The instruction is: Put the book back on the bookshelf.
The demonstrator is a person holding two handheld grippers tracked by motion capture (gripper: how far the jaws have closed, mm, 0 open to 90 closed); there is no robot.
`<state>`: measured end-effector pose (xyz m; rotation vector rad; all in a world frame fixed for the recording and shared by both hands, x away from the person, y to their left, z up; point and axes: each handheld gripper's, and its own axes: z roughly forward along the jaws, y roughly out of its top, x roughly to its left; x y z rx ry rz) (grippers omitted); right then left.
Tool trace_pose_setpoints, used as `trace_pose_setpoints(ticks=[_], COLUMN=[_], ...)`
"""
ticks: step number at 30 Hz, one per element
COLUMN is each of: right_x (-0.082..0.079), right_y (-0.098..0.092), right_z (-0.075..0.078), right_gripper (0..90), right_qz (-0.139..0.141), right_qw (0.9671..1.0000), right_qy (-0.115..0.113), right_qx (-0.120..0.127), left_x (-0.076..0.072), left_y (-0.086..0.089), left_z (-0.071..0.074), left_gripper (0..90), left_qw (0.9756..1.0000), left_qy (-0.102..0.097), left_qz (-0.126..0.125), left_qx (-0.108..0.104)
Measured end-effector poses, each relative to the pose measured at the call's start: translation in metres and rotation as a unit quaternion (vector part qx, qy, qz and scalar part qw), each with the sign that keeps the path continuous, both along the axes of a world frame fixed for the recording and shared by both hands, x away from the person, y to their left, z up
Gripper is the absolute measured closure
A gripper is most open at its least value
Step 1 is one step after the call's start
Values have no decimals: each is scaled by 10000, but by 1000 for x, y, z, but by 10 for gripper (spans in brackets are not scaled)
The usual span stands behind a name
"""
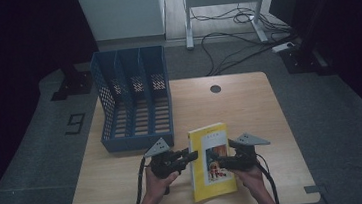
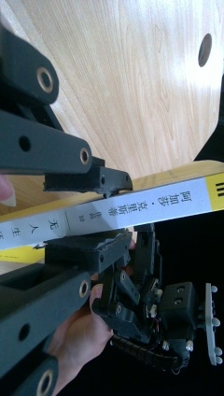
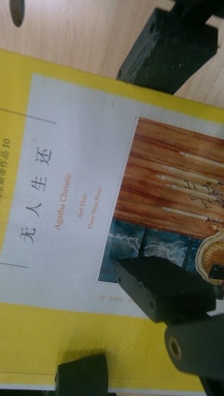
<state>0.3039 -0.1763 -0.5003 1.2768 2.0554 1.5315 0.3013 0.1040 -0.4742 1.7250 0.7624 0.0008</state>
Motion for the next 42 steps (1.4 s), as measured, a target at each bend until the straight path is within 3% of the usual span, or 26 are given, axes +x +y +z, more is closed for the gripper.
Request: trace_pose_setpoints(ticks=[20, 26, 42], right_x=[-12, -11, -12], right_y=[6, 7, 9], right_z=[12, 12, 11], right_gripper=[187, 188, 205], right_qz=[-42, -27, 95], right_qw=[9987, 9986, 9987], right_qy=[-463, -473, -483], right_qx=[-203, -226, -161], left_x=[-2, -3, -3], left_y=[2, 2, 1], left_z=[4, 5, 6], left_gripper=[674, 663, 664], left_qw=[10000, 9997, 9998], left_qy=[9, 29, 29], left_qz=[-35, -161, -111], left_qx=[-67, -199, -175])
